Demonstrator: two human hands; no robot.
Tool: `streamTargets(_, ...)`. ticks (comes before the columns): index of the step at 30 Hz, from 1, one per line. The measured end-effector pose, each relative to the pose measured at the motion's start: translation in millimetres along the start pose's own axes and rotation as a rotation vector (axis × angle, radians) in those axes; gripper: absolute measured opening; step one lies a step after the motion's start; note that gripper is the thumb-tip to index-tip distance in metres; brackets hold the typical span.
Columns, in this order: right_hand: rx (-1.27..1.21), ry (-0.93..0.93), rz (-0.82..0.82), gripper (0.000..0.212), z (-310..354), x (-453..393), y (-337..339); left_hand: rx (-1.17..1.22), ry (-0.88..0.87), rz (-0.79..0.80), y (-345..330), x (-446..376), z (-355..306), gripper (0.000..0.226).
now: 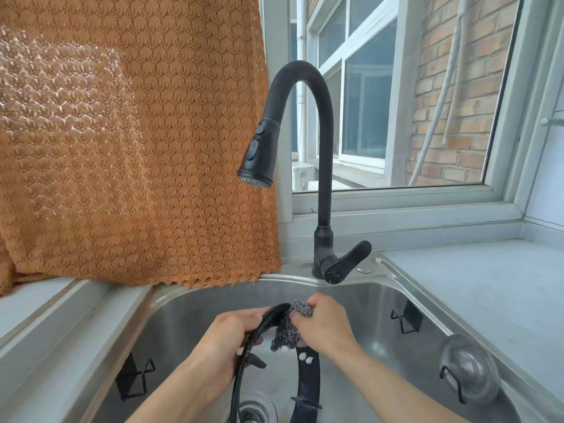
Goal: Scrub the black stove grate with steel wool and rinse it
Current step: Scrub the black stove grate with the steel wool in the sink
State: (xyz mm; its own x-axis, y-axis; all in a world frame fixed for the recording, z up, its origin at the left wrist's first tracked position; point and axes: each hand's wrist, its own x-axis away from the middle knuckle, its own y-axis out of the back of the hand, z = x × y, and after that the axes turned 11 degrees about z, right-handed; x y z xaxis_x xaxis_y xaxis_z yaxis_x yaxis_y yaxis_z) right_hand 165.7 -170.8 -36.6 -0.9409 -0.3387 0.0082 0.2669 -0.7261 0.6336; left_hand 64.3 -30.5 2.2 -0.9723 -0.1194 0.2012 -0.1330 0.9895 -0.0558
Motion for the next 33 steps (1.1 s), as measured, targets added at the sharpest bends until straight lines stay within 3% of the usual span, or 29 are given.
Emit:
streamTargets(7, -0.137, -0.118, 0.108, 0.032, 4, 3, 3, 0.014, -0.055, 0.089, 0, -8, 9, 0.035)
streamTargets(10, -0.229, -0.037, 0.140, 0.033, 11, 9, 3, 0.003, -0.074, 0.107, 2, -7, 9, 0.034)
streamTargets(16, -0.262, 0.198, 0.188, 0.007, 19, 18, -5, -0.003, -0.076, 0.125, 11, -5, 10, 0.036)
streamTargets(22, 0.022, 0.512, 0.235, 0.015, 16, 15, -12, 0.105, -0.064, 0.078, 15, -8, 10, 0.032)
streamTargets(29, 0.128, 0.593, 0.367, 0.022, 13, 16, -10, 0.144, -0.099, 0.135, 14, -7, 11, 0.033)
streamTargets(33, 0.108, 0.603, 0.327, 0.021, 13, 18, -10, 0.161, -0.112, 0.153, 15, -6, 11, 0.032)
